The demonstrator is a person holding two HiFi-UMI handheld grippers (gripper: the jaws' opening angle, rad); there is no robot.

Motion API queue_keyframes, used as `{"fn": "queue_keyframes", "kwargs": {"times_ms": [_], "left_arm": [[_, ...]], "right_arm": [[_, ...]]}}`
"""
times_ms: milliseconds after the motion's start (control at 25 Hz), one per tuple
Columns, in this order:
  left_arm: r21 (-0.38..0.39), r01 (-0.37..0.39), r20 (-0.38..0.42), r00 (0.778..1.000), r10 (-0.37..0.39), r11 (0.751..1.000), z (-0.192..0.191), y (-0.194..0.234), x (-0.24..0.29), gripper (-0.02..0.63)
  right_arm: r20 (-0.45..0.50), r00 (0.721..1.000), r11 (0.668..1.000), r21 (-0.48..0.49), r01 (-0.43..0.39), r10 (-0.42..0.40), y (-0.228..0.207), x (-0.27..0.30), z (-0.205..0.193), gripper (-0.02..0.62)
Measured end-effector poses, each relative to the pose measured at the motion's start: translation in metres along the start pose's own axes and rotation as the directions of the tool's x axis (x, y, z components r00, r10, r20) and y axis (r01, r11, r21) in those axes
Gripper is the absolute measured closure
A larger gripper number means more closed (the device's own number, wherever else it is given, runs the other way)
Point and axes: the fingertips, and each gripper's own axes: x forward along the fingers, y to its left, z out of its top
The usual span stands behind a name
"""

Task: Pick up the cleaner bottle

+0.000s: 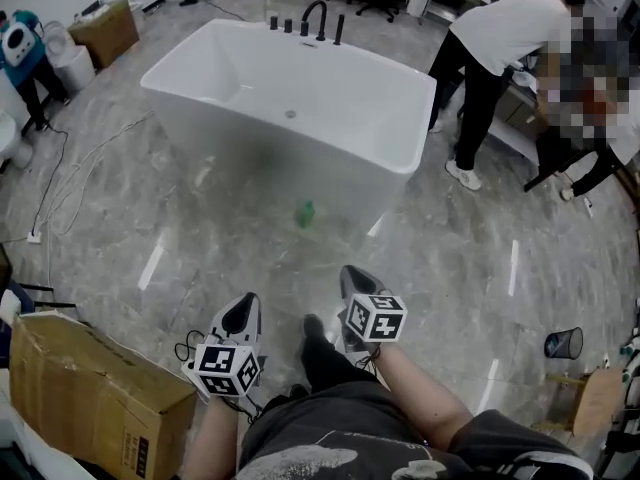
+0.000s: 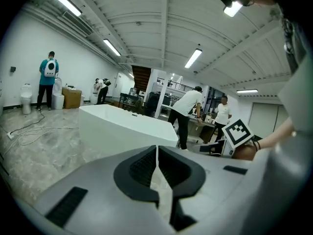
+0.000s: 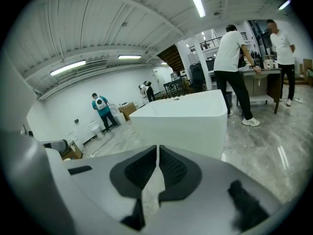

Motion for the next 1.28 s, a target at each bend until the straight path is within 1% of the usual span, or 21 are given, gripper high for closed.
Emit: {"fn": "queue_keyframes", "kwargs": {"times_ms": [80, 440, 600, 760, 840, 880, 960, 1120, 1280], "left_arm": [[0.015, -0.001, -0.005, 1.0, 0.001, 1.0, 0.011, 0.005, 0.018, 0.58], [0.029, -0.012, -0.025, 1.0, 0.012, 1.0, 0.054, 0.015, 0.093, 0.581], [0.031, -0.019, -0.01, 1.0, 0.019, 0.999, 0.076, 0.023, 0.121, 0.581], [0.049, -0.009, -0.022, 1.0, 0.01, 0.999, 0.089, 0.032, 0.144, 0.581], [0.05, 0.002, -0.026, 1.0, -0.001, 0.999, 0.094, 0.037, 0.154, 0.58], [0.048, 0.01, -0.03, 1.0, -0.008, 0.999, 0.096, 0.04, 0.16, 0.581], [0.047, 0.029, -0.044, 0.999, -0.027, 0.998, 0.096, 0.047, 0.173, 0.58], [0.044, 0.072, -0.08, 0.994, -0.068, 0.996, 0.093, 0.07, 0.2, 0.581], [0.038, 0.148, -0.111, 0.983, -0.143, 0.988, 0.097, 0.095, 0.228, 0.58]], "right_arm": [[0.005, 1.0, 1.0, 0.007, 0.009, -0.009, -0.01, 0.017, 0.011, 0.566], [0.0, 1.0, 1.0, 0.028, 0.013, -0.013, -0.055, 0.074, 0.056, 0.566], [-0.004, 1.0, 0.999, 0.031, 0.018, -0.018, -0.071, 0.093, 0.069, 0.566], [-0.012, 0.999, 0.998, 0.04, 0.044, -0.043, -0.08, 0.103, 0.072, 0.564], [-0.019, 0.998, 0.997, 0.044, 0.056, -0.056, -0.084, 0.108, 0.072, 0.555], [-0.024, 0.998, 0.997, 0.052, 0.059, -0.058, -0.085, 0.111, 0.072, 0.537], [-0.032, 0.997, 0.995, 0.078, 0.068, -0.065, -0.086, 0.117, 0.069, 0.48], [-0.036, 0.992, 0.986, 0.109, 0.125, -0.122, -0.088, 0.133, 0.064, 0.462], [-0.053, 0.981, 0.972, 0.132, 0.194, -0.188, -0.078, 0.156, 0.06, 0.442]]}}
